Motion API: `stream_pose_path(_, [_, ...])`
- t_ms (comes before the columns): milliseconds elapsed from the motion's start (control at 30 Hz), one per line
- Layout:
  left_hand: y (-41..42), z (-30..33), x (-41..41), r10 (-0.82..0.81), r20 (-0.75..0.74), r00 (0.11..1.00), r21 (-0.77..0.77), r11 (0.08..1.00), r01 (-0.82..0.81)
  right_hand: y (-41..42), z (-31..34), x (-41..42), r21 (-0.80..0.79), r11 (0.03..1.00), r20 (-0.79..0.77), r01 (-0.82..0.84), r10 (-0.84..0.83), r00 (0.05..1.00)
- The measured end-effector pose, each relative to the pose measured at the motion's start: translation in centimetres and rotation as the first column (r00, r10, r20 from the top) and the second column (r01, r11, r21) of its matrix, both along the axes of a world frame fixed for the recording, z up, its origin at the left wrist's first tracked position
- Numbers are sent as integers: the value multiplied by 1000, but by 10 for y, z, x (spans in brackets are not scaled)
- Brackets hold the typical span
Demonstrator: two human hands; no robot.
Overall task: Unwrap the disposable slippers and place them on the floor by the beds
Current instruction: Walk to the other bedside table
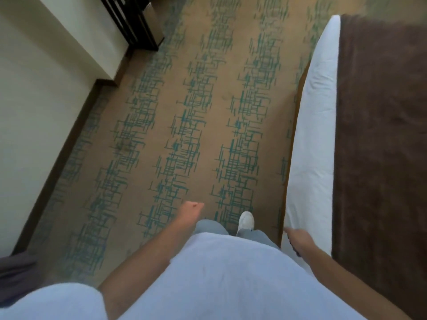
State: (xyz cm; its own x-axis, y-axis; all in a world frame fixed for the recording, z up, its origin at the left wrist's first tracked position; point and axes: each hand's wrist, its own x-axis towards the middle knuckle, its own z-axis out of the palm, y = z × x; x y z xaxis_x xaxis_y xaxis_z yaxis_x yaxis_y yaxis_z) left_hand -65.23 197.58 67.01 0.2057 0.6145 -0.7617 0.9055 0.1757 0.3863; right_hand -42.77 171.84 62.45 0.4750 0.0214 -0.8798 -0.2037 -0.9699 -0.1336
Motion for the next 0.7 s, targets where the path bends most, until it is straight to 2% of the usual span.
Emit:
stream_pose_path(100, [-10,-6,-1,-24,-44,999,-29,999,23,57,12,54,65,996,42,-58,55,998])
stream_pose_path(233, [-11,-23,-17,124,-132,983,-47,990,-131,139,24,112,207,975,64,-75,63,996])
stream_pose_path(333, [12,-37,1,138,-166,976,-48,988,-148,185,24,147,257,965,75,-42,23,997])
stream_pose_path(400, [42,-39,37,119,-144,982,-54,990,-128,206,18,167,252,968,63,-7,-9,998])
stream_pose_path(500, [94,-44,104,6,-73,997,-76,997,-11,222,5,191,208,968,-12,140,-141,990])
stream_pose_path(567, [130,-39,156,-51,-30,998,-88,995,49,225,5,208,183,965,-6,188,-190,982])
stream_pose_path(700, [207,-9,262,-152,84,985,-57,986,157,227,3,231,76,983,23,170,-172,985])
